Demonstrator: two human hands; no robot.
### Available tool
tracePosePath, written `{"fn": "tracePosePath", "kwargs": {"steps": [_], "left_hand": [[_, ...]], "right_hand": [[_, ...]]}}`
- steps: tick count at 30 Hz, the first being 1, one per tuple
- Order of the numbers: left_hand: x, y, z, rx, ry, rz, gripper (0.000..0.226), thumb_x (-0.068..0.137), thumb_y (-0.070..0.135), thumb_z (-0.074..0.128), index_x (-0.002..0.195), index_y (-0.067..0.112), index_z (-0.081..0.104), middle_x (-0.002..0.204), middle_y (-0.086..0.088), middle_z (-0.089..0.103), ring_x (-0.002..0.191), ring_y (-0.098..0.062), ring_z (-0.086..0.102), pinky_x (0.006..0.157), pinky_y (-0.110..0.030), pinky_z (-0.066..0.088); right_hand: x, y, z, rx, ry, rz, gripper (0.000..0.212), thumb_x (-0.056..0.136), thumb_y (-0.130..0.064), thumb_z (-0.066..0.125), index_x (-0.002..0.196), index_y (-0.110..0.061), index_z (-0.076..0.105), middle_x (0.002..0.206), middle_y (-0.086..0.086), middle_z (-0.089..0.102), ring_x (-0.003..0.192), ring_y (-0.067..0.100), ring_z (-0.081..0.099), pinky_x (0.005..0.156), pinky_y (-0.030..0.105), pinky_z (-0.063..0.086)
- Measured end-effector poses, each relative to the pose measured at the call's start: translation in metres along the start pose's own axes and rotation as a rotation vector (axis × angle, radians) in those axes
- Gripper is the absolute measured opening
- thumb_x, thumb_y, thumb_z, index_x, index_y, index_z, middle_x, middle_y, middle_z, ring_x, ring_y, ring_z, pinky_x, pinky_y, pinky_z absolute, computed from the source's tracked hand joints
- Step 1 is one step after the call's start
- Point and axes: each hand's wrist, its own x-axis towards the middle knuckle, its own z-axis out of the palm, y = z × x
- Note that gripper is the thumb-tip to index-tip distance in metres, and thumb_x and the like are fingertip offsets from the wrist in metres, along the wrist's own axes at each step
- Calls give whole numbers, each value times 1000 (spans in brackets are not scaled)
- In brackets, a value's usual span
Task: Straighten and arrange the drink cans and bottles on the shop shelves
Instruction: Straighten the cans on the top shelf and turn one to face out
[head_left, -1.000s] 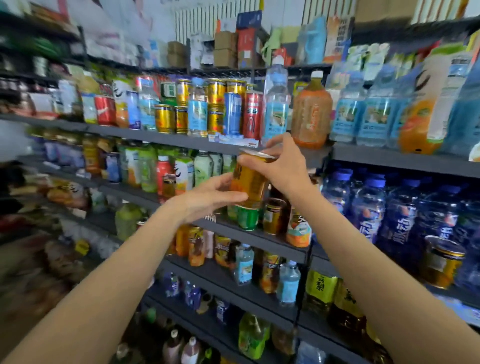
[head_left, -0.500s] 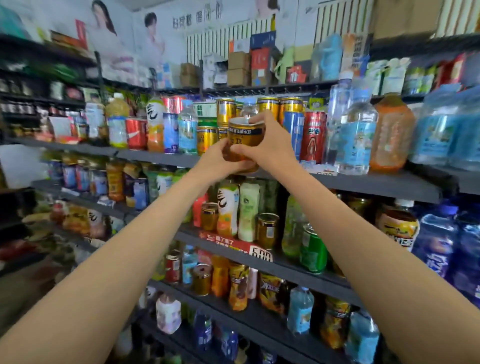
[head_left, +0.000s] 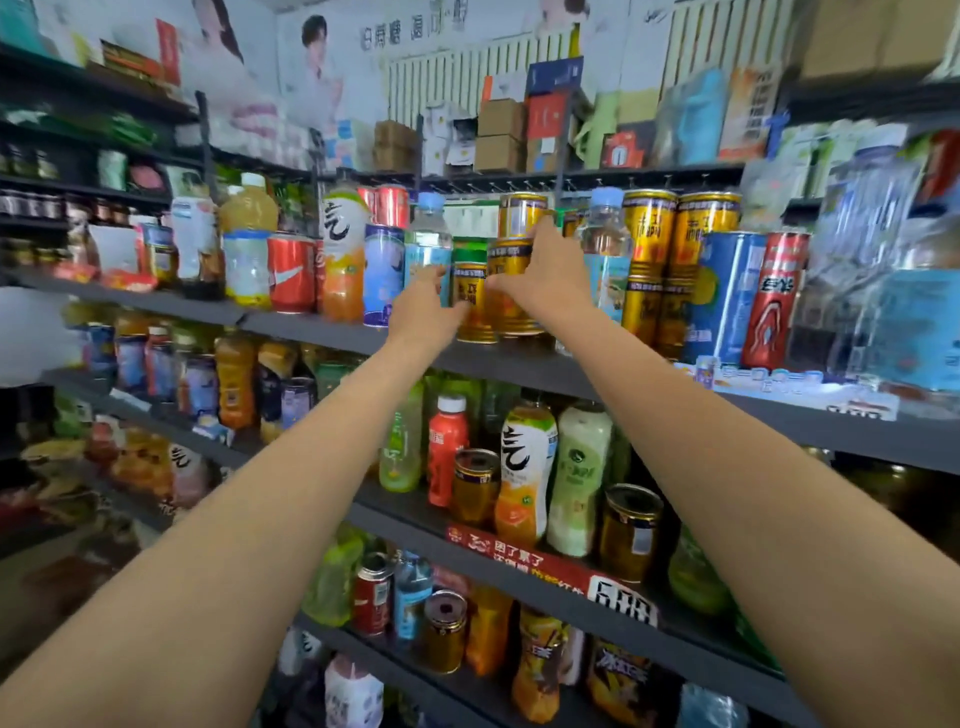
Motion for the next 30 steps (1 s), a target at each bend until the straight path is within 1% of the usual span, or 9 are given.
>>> {"fn": "tracePosePath", "kwargs": {"steps": [4, 6, 9, 13, 16, 18, 20, 24, 30], "left_hand": [[14, -14, 10, 187, -28, 218, 62, 87, 16, 61, 142, 17, 32, 143, -14, 34, 132, -28, 35, 105, -35, 30], [26, -22, 12, 281, -64, 326, 65, 85, 15, 61, 143, 17, 30, 148, -12, 28, 137, -30, 26, 111, -42, 27], [35, -28, 14, 416, -112, 479, 65, 85, 11, 58, 143, 12, 30, 150, -9, 28, 138, -30, 21, 114, -38, 18], [39, -33, 12, 395, -96, 568, 64, 84, 9, 57, 142, 11, 31, 145, -7, 33, 135, -27, 23, 112, -34, 17], [40, -35, 10, 390, -100, 601, 64, 85, 10, 58, 143, 12, 30, 146, -5, 33, 135, -25, 23, 111, -33, 19], [38, -38, 10, 391, -114, 618, 65, 87, 10, 57, 145, 13, 27, 148, -5, 30, 137, -24, 20, 111, -34, 22], [36, -42, 12, 369, -111, 623, 65, 88, 8, 54, 146, 13, 23, 151, -5, 25, 140, -24, 15, 112, -34, 23], [33, -47, 17, 305, -73, 607, 63, 91, 0, 45, 147, 12, 19, 155, -3, 18, 144, -22, 8, 113, -31, 19], [33, -50, 22, 327, -112, 575, 70, 91, -6, 43, 149, 12, 9, 158, -3, 3, 145, -21, -2, 115, -34, 18]], "right_hand": [[-5, 3, 22, -285, -17, -41, 65, 82, -40, 66, 126, -3, 36, 134, 17, 32, 112, 37, 50, 88, 41, 44], [-5, 1, 22, -523, -1, -113, 66, 83, -45, 62, 127, -2, 38, 135, 17, 35, 120, 37, 42, 97, 42, 39], [0, -7, 19, -894, -12, -222, 56, 85, -41, 59, 125, -5, 46, 133, 16, 44, 127, 34, 34, 105, 44, 27], [4, -13, 21, -1034, -25, -206, 54, 85, -33, 63, 130, -12, 41, 132, 12, 50, 129, 32, 34, 111, 49, 16], [1, -3, 32, -1092, 8, -190, 53, 81, -28, 67, 126, -11, 44, 124, 13, 56, 122, 31, 44, 108, 44, 26], [-8, -1, 40, -1101, 140, -207, 36, 71, -20, 74, 102, -12, 59, 102, 10, 63, 96, 28, 59, 83, 35, 46], [-20, -5, 44, -1000, 201, -226, 24, 66, -9, 76, 86, -8, 62, 91, 11, 61, 80, 26, 60, 61, 31, 46], [-35, -6, 57, -837, -60, -116, 26, 89, -1, 51, 115, 1, 52, 133, 15, 34, 112, 28, 49, 88, 35, 46], [-32, -9, 56, -817, -95, -50, 24, 92, -3, 49, 114, 0, 58, 134, 15, 31, 118, 31, 40, 91, 39, 45]]}}
